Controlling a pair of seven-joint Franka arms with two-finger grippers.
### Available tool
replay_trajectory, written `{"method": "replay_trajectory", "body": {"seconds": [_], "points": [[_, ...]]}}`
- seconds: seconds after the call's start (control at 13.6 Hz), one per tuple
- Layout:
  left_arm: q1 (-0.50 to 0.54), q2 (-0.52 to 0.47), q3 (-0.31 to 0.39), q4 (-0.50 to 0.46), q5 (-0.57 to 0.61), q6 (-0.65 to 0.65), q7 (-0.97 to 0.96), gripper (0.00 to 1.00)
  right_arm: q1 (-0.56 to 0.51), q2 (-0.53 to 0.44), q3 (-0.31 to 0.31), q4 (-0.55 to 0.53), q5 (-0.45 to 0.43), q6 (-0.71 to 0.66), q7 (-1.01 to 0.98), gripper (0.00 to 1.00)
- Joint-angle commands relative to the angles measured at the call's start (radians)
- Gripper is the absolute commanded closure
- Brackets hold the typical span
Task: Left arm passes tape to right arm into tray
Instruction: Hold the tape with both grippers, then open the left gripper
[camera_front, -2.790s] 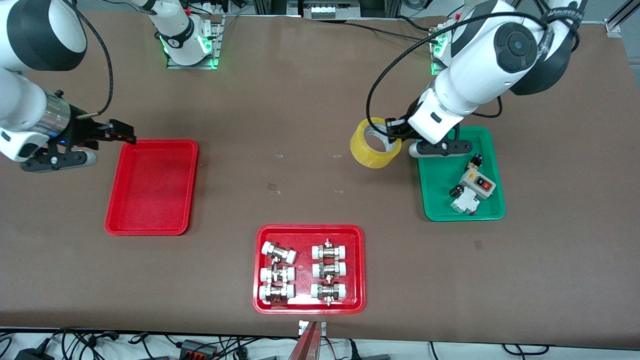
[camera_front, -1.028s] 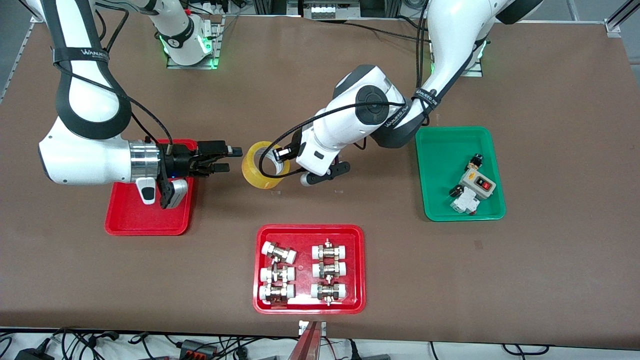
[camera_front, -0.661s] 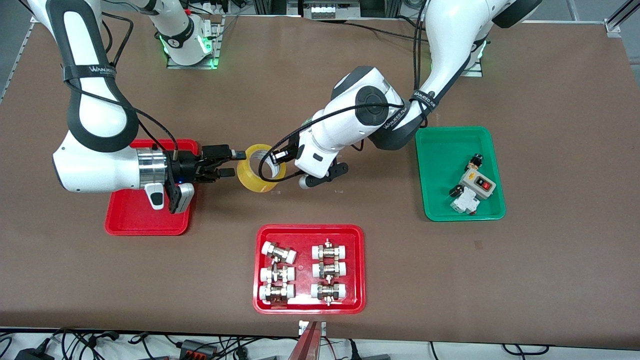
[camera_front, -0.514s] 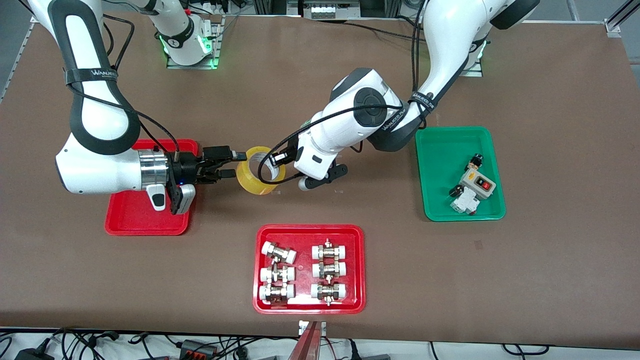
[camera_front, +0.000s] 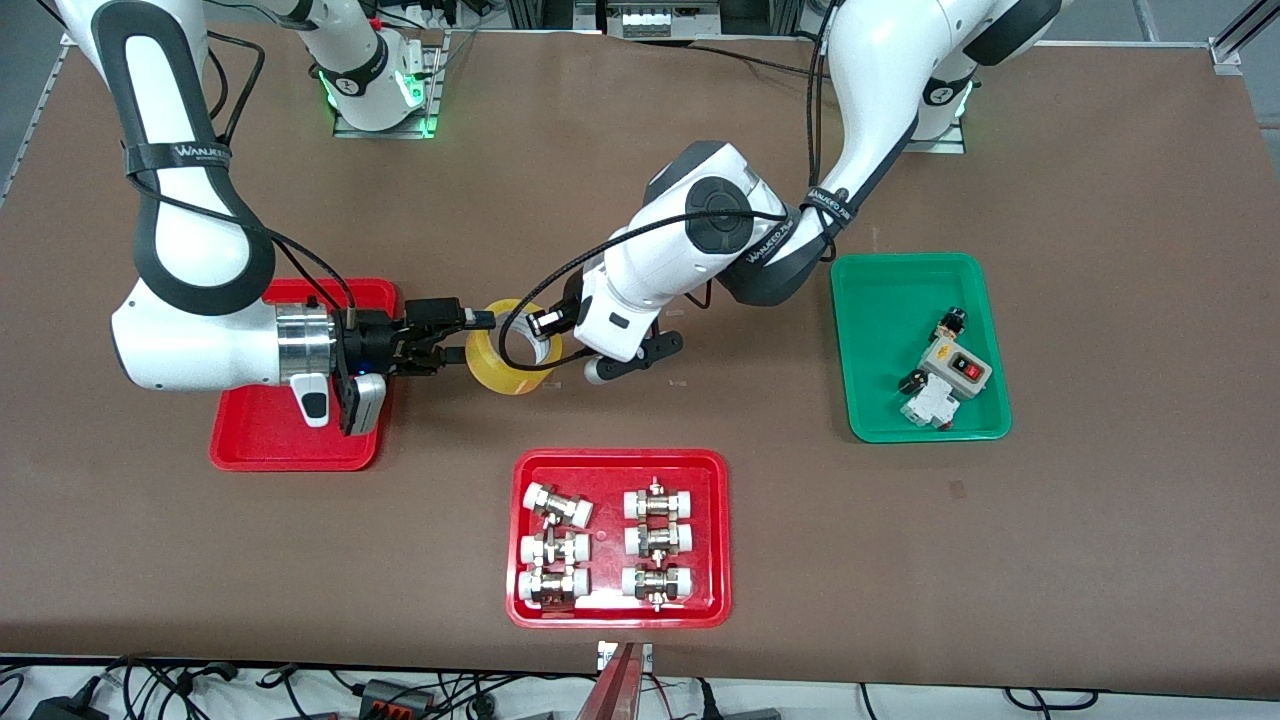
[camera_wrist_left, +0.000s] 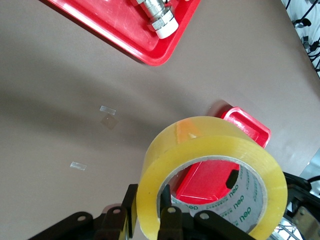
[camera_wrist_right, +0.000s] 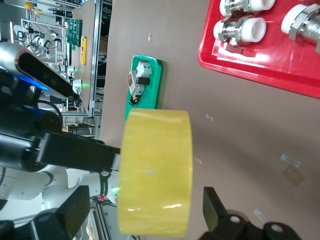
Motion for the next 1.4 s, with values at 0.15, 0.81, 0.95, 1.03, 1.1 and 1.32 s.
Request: {"method": "replay_trajectory", "body": {"seconds": [0.15, 0.81, 0.95, 1.03, 1.1, 1.32], "points": [[-0.012, 0.015, 0.009, 0.047, -0.008, -0.008, -0.011, 1.00, -0.005, 0.039, 0.000, 0.059, 0.024, 0.003, -0.032, 0.00], [-0.010, 0.015, 0.009, 0.047, -0.009, -0.009, -0.011, 1.00, -0.011, 0.068, -0.002, 0.096, 0.058, 0.003, -0.029, 0.01], [-0.010, 0.015, 0.009, 0.047, -0.008, -0.009, -0.009, 1.00, -0.008, 0.071, -0.002, 0.096, 0.056, -0.001, -0.030, 0.01], [-0.010, 0.015, 0.009, 0.047, -0.008, -0.009, -0.009, 1.00, -0.008, 0.071, -0.002, 0.096, 0.056, -0.004, -0.030, 0.02], [-0.009, 0.015, 0.009, 0.047, -0.009, -0.009, -0.009, 1.00, -0.008, 0.071, -0.002, 0.096, 0.056, -0.006, -0.029, 0.03], [-0.009, 0.015, 0.009, 0.047, -0.009, -0.009, -0.009, 1.00, 0.001, 0.072, 0.000, 0.093, 0.055, -0.014, -0.021, 0.09]]}}
